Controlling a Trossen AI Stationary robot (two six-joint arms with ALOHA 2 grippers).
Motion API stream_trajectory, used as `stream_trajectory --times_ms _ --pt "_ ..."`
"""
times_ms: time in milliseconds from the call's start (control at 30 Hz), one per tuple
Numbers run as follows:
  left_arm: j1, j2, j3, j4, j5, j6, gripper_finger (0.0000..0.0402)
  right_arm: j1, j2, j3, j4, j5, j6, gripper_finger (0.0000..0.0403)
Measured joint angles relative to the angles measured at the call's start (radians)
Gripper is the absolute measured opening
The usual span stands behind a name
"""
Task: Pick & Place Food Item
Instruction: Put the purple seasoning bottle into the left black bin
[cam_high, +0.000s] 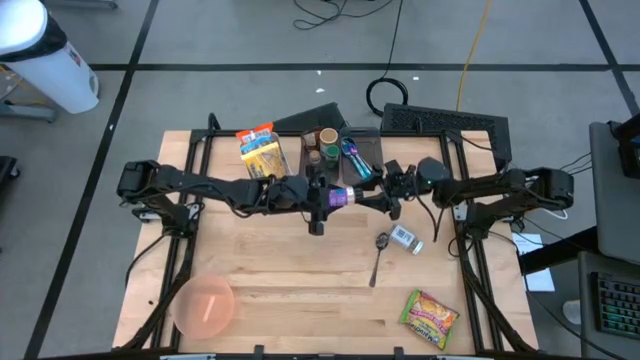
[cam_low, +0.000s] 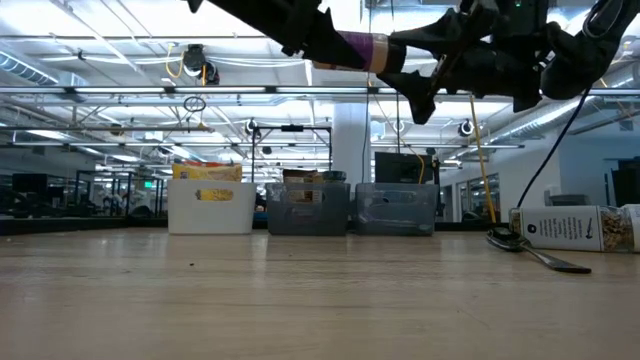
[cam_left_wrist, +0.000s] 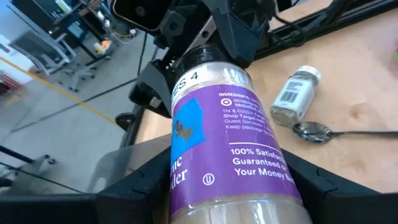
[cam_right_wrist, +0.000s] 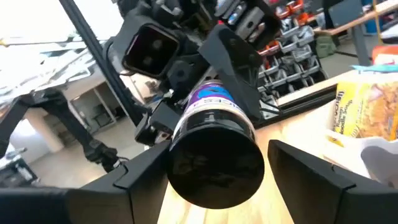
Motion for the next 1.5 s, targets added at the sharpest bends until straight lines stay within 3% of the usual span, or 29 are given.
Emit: stream_trajectory --times_ms 467,1300,1500 --pt "-0.016 0.0 0.0 -0.008 -0.034 0.058 0.0216 0.046 0.006 -0.001 0.052 0.092 0.163 0.0263" --pt "-0.017 0.0 0.0 0.0 -0.061 0.074 0.0216 0.07 0.014 0.003 0.038 0.148 0.188 0.0263" --pt "-0.017 0.0 0.0 0.0 -0.06 0.074 0.0216 0.073 0.015 0.067 -0.069 0.144 0.146 0.0263"
